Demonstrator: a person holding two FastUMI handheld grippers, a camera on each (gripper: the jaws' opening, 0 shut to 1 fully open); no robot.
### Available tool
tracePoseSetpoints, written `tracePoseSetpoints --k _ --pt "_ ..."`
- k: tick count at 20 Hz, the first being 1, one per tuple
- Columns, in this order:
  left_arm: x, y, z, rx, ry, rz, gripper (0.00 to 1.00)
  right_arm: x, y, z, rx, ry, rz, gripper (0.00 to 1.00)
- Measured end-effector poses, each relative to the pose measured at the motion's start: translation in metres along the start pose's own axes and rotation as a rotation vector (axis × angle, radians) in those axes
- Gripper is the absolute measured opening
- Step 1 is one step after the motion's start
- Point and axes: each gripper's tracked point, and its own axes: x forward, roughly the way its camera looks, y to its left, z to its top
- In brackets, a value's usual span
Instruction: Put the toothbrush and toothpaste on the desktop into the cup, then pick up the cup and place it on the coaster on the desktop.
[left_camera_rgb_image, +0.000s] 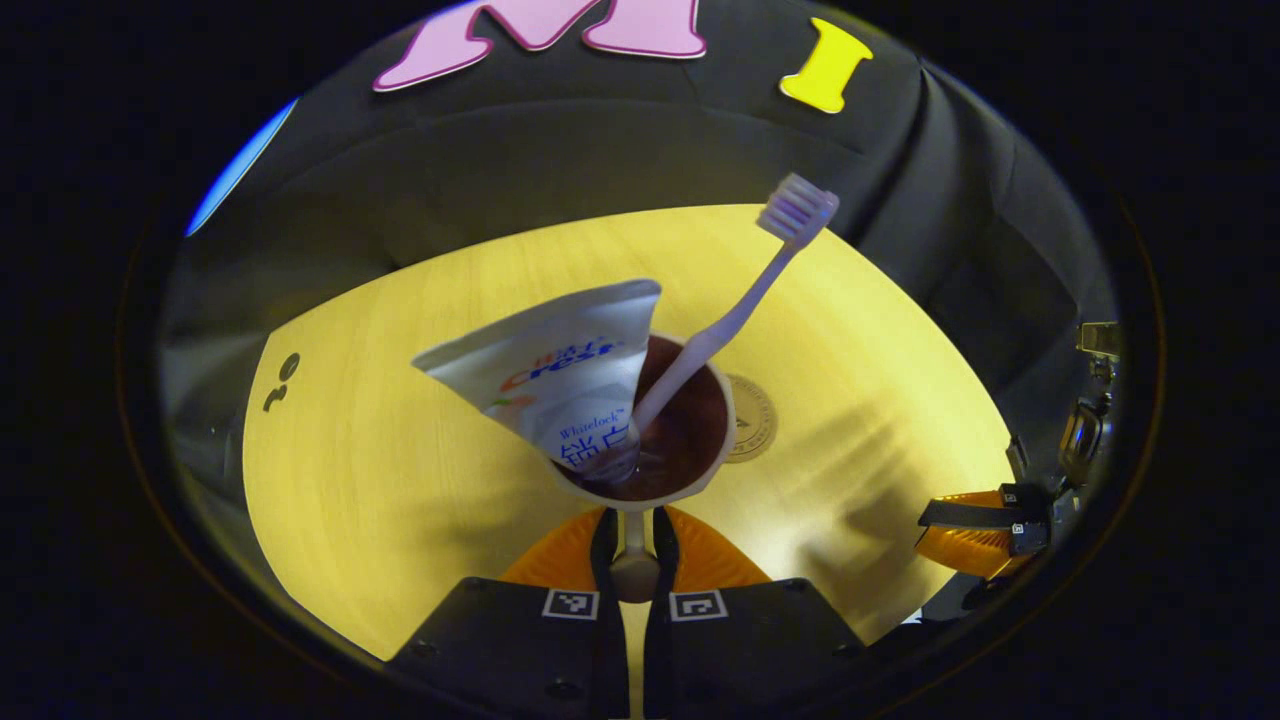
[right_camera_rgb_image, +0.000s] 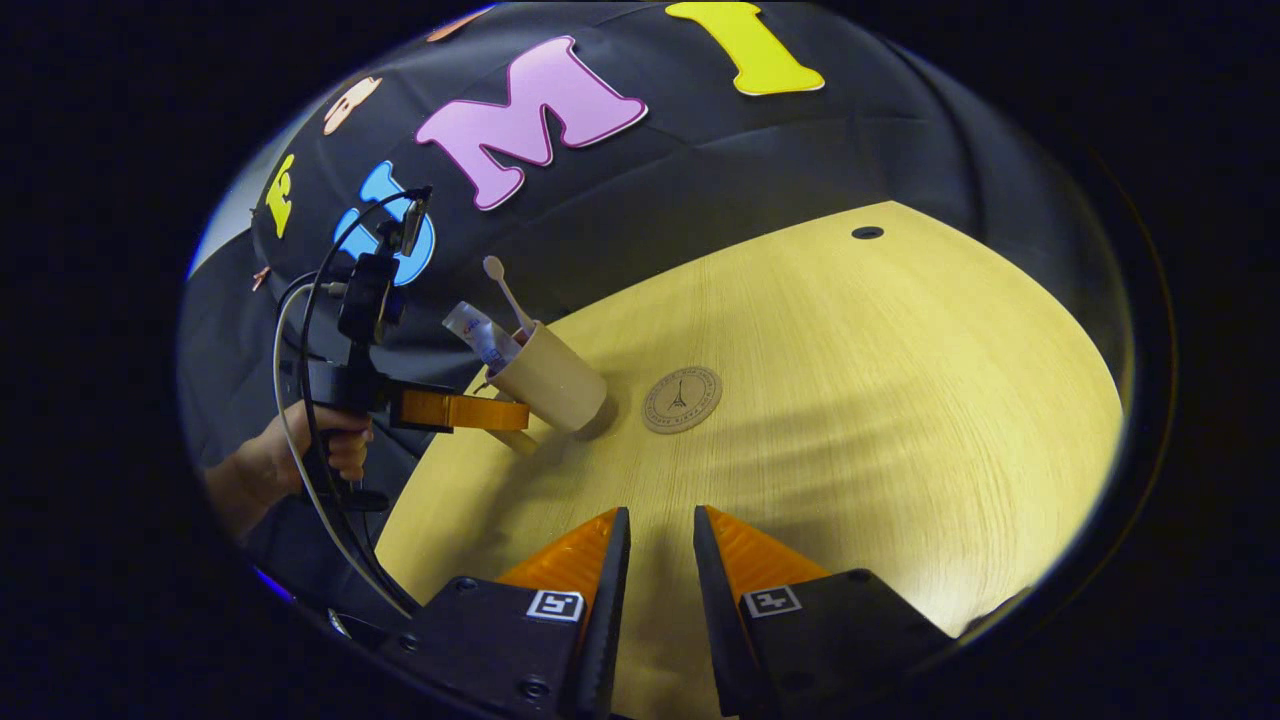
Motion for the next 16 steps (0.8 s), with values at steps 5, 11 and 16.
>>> tracePoseSetpoints --k 5,11,16 --pt "0.012 -0.035 0.023 0.043 0.001 -0.035 0.11 -0.012 -0.01 0.01 0.017 -0.023 -0.013 0.43" --pt "0.037 -0.059 0.026 0.083 0.033 -0.039 0.11 -0.023 -0.029 0.019 0.046 -0.045 -0.034 0.43" --pt "0.053 -0.057 0.025 0.087 0.052 -0.013 0.11 -0.027 -0.04 0.021 0.055 -0.045 -0.046 0.43"
